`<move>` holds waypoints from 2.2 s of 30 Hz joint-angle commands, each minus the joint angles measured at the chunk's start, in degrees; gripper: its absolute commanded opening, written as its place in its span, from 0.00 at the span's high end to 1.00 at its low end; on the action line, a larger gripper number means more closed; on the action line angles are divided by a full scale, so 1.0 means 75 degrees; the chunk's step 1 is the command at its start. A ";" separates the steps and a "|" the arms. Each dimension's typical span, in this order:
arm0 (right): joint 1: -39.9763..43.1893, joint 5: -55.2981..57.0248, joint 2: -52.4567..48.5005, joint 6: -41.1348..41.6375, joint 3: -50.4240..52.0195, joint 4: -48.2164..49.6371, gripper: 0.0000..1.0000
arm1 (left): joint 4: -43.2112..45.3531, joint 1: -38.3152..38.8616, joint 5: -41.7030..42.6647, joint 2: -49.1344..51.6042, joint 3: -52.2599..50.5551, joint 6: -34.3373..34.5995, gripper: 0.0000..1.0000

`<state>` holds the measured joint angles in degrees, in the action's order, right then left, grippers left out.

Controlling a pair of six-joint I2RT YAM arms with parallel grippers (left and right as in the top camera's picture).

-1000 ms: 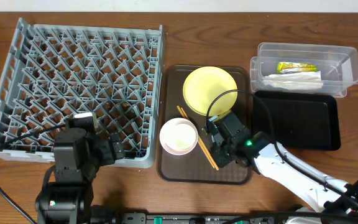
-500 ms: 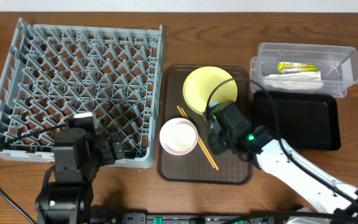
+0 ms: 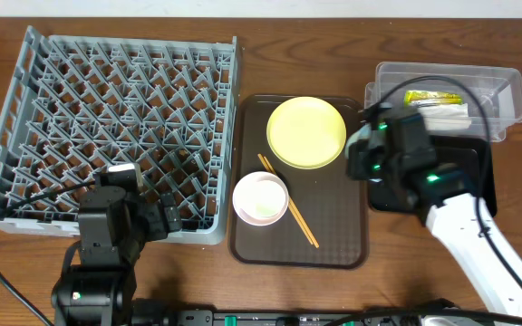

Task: Sort waste into correct bins and load items into the dishwasher
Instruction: 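Lift the blue bowl over the black tray and tip out the rice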

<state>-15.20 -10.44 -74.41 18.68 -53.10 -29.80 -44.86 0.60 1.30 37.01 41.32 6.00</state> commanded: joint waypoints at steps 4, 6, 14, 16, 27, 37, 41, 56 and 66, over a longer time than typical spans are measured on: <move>0.1475 -0.2296 -0.0067 0.0131 0.0096 0.0006 0.99 | -0.0015 0.0032 -0.0064 -0.0009 0.0166 0.0041 0.03; 0.1859 -0.2830 -0.0166 0.0131 0.0219 0.0050 0.99 | -0.0015 0.0032 -0.0064 -0.0009 0.0166 0.0041 0.03; 0.3072 -0.4963 -0.0833 -0.0067 0.0711 0.0571 0.99 | -0.0015 0.0032 -0.0064 -0.0009 0.0166 0.0041 0.02; 0.3366 -0.5482 -0.1026 -0.0064 0.0781 0.0740 0.99 | -0.0015 0.0032 -0.0064 -0.0009 0.0166 0.0041 0.03; 0.4841 -0.7664 -0.2224 -0.0035 0.0810 0.0901 0.99 | -0.0015 0.0032 -0.0064 -0.0009 0.0166 0.0041 0.03; 0.5843 -0.9419 -0.3348 -0.0079 0.0810 0.1192 0.99 | -0.0015 0.0032 -0.0064 -0.0009 0.0166 0.0041 0.03; 0.6228 -1.0022 -0.3485 -0.0093 0.0810 0.1556 0.99 | -0.0015 0.0032 -0.0064 -0.0009 0.0166 0.0044 0.03; 0.8043 -1.0515 -0.3485 0.0667 0.0810 0.1970 0.99 | -0.0015 0.0032 -0.0064 -0.0009 0.0166 0.0044 0.03; 0.8207 -1.0509 -0.3485 0.0962 0.0810 0.2122 0.99 | -0.0015 0.0032 -0.0064 -0.0009 0.0166 0.0044 0.03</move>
<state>47.33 -87.02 -100.47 25.04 -47.13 -14.02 -44.86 0.60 1.28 37.01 41.32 6.00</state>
